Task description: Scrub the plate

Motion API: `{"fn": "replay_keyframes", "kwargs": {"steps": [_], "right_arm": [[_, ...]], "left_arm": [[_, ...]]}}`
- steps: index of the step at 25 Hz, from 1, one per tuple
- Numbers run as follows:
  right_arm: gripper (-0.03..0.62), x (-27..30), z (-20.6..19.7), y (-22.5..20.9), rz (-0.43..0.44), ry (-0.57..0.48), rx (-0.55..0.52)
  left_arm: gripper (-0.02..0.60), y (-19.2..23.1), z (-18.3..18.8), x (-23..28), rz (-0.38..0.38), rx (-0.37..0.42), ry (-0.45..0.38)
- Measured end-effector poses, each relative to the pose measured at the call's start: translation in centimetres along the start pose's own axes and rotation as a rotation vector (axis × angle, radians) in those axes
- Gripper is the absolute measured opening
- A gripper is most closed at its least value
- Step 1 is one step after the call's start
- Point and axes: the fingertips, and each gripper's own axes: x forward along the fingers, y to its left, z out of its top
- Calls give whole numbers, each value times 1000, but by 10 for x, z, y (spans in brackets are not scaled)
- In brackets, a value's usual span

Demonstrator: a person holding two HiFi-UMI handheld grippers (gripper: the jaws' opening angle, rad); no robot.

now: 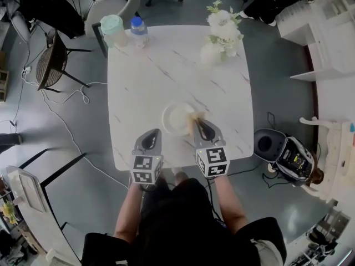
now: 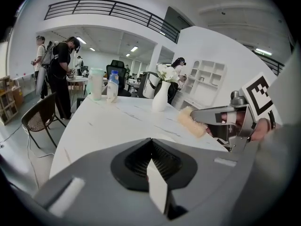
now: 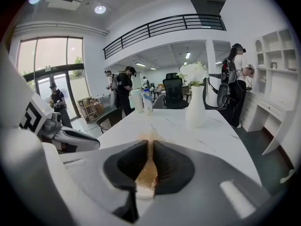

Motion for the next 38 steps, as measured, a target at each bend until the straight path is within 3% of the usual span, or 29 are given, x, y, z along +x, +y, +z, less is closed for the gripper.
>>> {"fn": "replay_keyframes", "kwargs": {"steps": [11,21,29,32,38], "right_arm": [[40,39,-20,6,26,50,-11],[40,66,-35,7,47,81,-10],[40,78,-37,10,69,94,-7],[40,82,-41,11,76,100,-8],[40,94,-50,13,90,111,-10]], "left_arm": [[12,16,-35,41,4,-47,106],[156,27,-57,74,62,-57,223],[147,29,-66,88,82,-46,294],[103,28,-66,91,86,-39,291],[98,28,-66,95,72,-54,288]]}}
